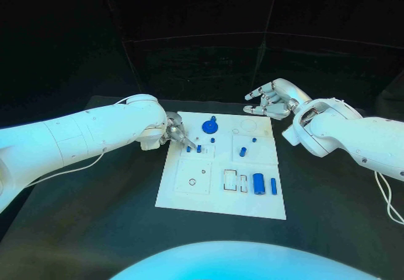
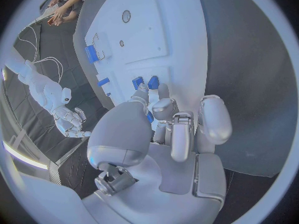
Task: Assemble the parts on the task board
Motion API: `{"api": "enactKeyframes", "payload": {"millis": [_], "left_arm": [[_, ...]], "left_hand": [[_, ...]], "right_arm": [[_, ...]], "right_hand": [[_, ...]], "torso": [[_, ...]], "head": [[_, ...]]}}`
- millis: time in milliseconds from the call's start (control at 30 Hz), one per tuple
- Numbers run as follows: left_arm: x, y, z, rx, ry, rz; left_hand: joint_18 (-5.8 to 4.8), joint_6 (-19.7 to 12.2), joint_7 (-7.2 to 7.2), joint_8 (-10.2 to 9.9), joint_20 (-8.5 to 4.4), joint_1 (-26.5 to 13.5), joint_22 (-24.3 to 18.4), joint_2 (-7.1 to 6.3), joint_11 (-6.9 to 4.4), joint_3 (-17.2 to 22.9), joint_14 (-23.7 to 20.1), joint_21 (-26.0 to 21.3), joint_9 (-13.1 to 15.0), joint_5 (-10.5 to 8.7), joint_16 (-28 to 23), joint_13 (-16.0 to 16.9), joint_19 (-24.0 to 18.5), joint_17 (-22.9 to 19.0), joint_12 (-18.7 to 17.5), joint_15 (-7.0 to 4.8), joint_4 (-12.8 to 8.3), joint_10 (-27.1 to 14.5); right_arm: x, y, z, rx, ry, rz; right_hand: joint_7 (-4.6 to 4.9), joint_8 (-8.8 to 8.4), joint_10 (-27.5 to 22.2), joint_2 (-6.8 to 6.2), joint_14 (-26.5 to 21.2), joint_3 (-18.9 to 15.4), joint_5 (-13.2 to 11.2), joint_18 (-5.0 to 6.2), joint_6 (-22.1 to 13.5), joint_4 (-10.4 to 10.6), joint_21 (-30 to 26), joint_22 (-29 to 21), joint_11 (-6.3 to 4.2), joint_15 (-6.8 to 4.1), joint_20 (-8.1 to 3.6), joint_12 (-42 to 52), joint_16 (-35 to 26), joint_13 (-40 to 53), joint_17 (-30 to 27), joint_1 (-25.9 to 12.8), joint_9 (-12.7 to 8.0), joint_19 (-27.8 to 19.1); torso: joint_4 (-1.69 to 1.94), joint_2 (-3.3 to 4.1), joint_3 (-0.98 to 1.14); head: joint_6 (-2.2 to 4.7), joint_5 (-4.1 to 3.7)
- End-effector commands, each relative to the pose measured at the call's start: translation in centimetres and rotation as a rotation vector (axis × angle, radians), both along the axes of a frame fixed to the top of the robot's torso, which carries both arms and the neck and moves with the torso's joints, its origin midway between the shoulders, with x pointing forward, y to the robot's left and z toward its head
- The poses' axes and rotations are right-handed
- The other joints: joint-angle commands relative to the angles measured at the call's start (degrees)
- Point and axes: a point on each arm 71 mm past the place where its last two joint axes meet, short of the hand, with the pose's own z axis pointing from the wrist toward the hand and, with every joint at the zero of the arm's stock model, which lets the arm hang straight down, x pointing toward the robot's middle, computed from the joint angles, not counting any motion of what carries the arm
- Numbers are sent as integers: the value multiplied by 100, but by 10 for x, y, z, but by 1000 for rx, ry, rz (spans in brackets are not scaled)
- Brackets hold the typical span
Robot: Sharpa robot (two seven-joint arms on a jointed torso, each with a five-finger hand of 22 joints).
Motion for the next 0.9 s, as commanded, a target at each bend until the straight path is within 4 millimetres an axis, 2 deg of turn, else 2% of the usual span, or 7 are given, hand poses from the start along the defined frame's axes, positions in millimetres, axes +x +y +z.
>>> {"api": "enactKeyframes", "payload": {"millis": [33, 300, 400, 433, 533, 767, 900], "left_arm": [[1, 2, 3, -37, -33, 26], [3, 7, 12, -206, -120, 84], [4, 3, 17, -332, -161, 69], [5, 1, 20, -375, -178, 56], [7, -7, 26, -460, -244, 6], [8, -23, 34, -512, -398, -122], [9, -34, 30, -471, -431, -194]], "left_hand": [[9, 22, 13, 27, -2, -81, -11, -7, -22, -43, 605, 18, 12, 19, 18, -11, 42, 1509, 9, -22, 13, 34], [74, -148, 55, -14, 1, -95, -297, 69, 8, -169, 603, -230, 17, 20, 14, -309, -94, 1502, -221, -13, 86, -141], [366, -752, 314, -276, 122, 183, -1947, 156, 242, -206, 153, -1758, -90, -4, -742, -1717, -1063, 254, -1456, 161, 15, -1267], [469, -1117, 478, -445, 215, 442, -2732, 233, 427, -162, -481, -2612, -174, -11, -1648, -1840, -1660, -937, -1737, 318, -82, -1771], [442, -1527, 703, -648, 383, 1125, -3065, 270, 633, 6, -1618, -3160, -313, 9, -3378, -2101, -1969, -2931, -2186, 504, -440, -2455], [527, -1473, 850, -1168, 573, 1774, -3409, 179, 814, 199, -1600, -3581, -814, 22, -3740, -2797, -1827, -3326, -2962, 643, -858, -2909], [557, -1361, 784, -1264, 571, 1992, -3437, 193, 756, 309, -1558, -3606, -915, 33, -3719, -2914, -1779, -3321, -3055, 608, -1005, -2874]], "right_arm": [[0, 1, 1, 4, -3, 8], [0, 0, 1, 3, -3, 6], [0, -1, 1, 2, -3, 4], [1, -1, 1, 2, -3, 3], [1, -1, 1, 2, -3, 2], [1, -1, 1, 1, -3, 1], [1, 0, 1, 1, -2, 3]], "right_hand": [[-17, 38, -32, 39, 267, -16, -5, 72, 35, 22, -31, -10, -6, -40, -26, 3, -15, -5, 19, -15, -2, -12], [-17, 38, -32, 39, 267, -16, -5, 72, 35, 22, -31, -10, -6, -40, -26, 3, -15, -5, 19, -15, -2, -12], [-17, 38, -32, 39, 267, -16, -5, 72, 35, 22, -31, -10, -6, -40, -26, 3, -15, -5, 19, -15, -2, -12], [-17, 38, -32, 39, 267, -16, -5, 72, 35, 22, -31, -10, -6, -40, -26, 3, -15, -5, 19, -15, -2, -12], [-17, 38, -32, 39, 267, -16, -5, 72, 35, 22, -31, -10, -6, -40, -26, 3, -15, -5, 19, -15, -2, -12], [-18, 38, -28, 47, 268, -15, -2, 72, 33, 25, -30, -7, -7, -40, -26, 10, -15, -3, 22, -14, -3, -9], [-18, 38, -27, 49, 268, -14, 1, 72, 33, 24, -31, -8, -7, -41, -27, 12, -15, -1, 22, -12, -3, -9]], "torso": [[0, 3, 1], [-10, 2, 2], [-8, 1, 7], [-10, 5, 6], [-16, 12, -5], [-12, 8, -1], [-15, 11, -1]], "head": [[5, 2], [19, -17], [24, -30], [31, -30], [55, -35], [79, -71], [104, -84]]}}
